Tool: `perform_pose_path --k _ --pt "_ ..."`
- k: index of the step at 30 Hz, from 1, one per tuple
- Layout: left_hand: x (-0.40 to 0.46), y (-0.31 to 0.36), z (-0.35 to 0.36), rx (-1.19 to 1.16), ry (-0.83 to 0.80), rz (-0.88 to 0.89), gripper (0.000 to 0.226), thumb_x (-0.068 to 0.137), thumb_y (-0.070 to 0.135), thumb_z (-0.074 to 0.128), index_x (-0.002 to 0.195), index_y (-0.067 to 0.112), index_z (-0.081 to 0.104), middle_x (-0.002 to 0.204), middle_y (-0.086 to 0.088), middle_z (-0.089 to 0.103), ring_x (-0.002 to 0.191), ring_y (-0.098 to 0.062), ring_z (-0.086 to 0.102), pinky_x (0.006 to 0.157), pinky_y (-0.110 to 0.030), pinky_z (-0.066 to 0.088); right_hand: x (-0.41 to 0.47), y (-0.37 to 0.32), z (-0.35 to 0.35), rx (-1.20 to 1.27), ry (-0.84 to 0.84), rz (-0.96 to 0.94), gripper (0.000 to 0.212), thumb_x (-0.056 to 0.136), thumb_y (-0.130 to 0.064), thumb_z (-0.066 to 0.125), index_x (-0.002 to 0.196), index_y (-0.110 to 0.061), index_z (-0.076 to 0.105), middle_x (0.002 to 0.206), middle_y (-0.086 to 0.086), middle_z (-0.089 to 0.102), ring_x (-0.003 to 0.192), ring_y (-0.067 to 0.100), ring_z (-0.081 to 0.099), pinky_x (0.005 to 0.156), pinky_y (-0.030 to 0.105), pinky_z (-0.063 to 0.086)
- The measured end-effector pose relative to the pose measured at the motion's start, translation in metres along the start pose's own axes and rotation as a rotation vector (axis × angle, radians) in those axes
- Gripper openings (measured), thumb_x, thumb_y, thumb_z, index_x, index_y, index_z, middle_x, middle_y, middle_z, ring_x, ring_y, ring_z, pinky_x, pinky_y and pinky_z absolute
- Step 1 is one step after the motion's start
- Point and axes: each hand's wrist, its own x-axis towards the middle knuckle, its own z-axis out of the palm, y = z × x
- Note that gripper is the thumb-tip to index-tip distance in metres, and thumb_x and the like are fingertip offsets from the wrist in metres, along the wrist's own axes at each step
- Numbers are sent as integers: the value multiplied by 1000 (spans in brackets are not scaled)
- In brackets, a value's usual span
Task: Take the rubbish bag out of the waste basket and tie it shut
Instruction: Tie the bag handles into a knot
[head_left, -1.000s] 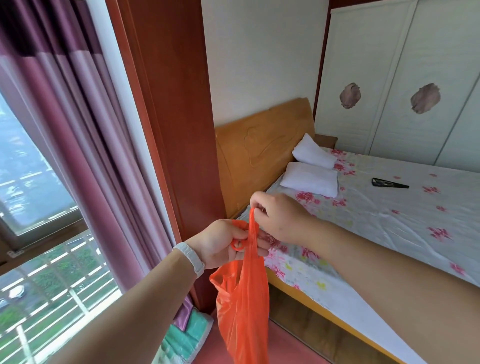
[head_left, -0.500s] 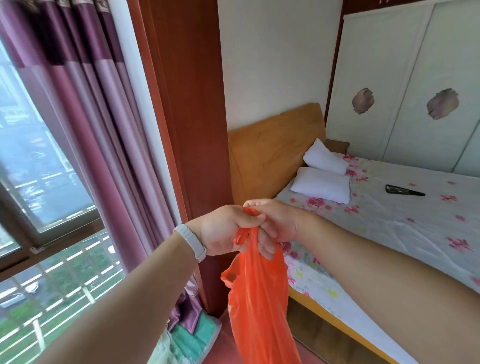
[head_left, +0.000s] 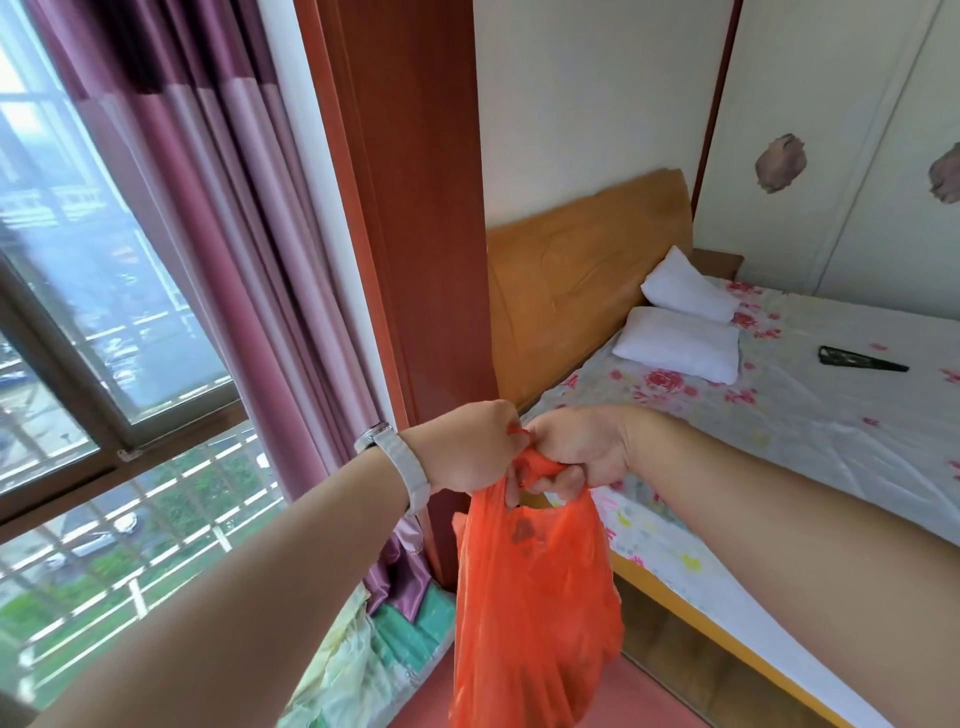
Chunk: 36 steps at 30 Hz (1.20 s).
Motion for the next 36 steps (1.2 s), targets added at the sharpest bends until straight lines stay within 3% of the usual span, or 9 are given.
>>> perform_pose_path --k 4,8,12,17,21,25,29,31,36 --pt "1 -12 0 -13 24 -7 21 96 30 39 99 15 52 88 -7 64 70 -21 58 52 -28 44 -3 8 -4 21 -22 -126 24 84 4 41 96 1 62 89 16 54 49 8 39 48 21 28" --pt "5 -17 -1 -324 -23 -27 28 97 24 39 89 3 57 77 -17 71 75 -36 69 62 -40 57 -8 11 -3 155 72 -258 20 79 1 36 77 -3 56 72 5 61 54 14 43 56 28 32" --pt "7 -12 -1 -632 -62 -46 29 100 22 37 97 -1 55 71 -14 67 66 -31 70 67 -41 56 -15 14 -1 202 125 -404 29 80 7 31 78 -1 59 81 11 66 69 17 57 71 30 45" --pt "20 -7 1 -651 -48 -85 29 100 24 38 97 3 58 68 -10 68 65 -28 70 72 -42 54 -17 19 1 -29 338 -376 20 85 11 53 87 -7 63 90 13 68 90 23 66 81 28 52" --pt "27 -1 2 -733 -84 -102 30 100 27 38 90 8 59 66 -10 66 62 -27 70 77 -44 55 -15 18 16 -469 783 -339 22 85 -8 63 72 -24 58 71 -8 66 69 2 63 67 22 48" --pt "31 -4 -3 -777 -135 -102 30 100 27 40 88 8 59 65 -8 61 58 -23 69 54 -29 54 -16 25 12 -685 943 -381 33 98 -33 53 66 -30 45 61 -7 49 57 9 47 52 29 35" --pt "39 -6 -8 -856 -180 -58 24 99 24 44 89 8 58 69 -7 61 59 -21 68 52 -26 52 -21 30 12 -636 1060 -480 37 104 -34 44 67 -38 46 57 -20 56 56 0 51 51 17 31" --pt "41 -5 -12 -952 -218 -16 20 98 18 45 95 6 60 73 -7 66 64 -20 69 60 -28 56 -22 29 12 -528 1179 -517 41 104 -30 45 63 -33 45 53 -25 54 51 0 48 51 20 30" --pt "42 -14 -5 -1101 -242 35 18 97 12 47 98 2 62 88 -13 73 81 -23 72 70 -31 58 -25 26 4 -400 1373 -546 42 101 -29 50 66 -7 54 55 2 50 55 13 45 55 37 40"
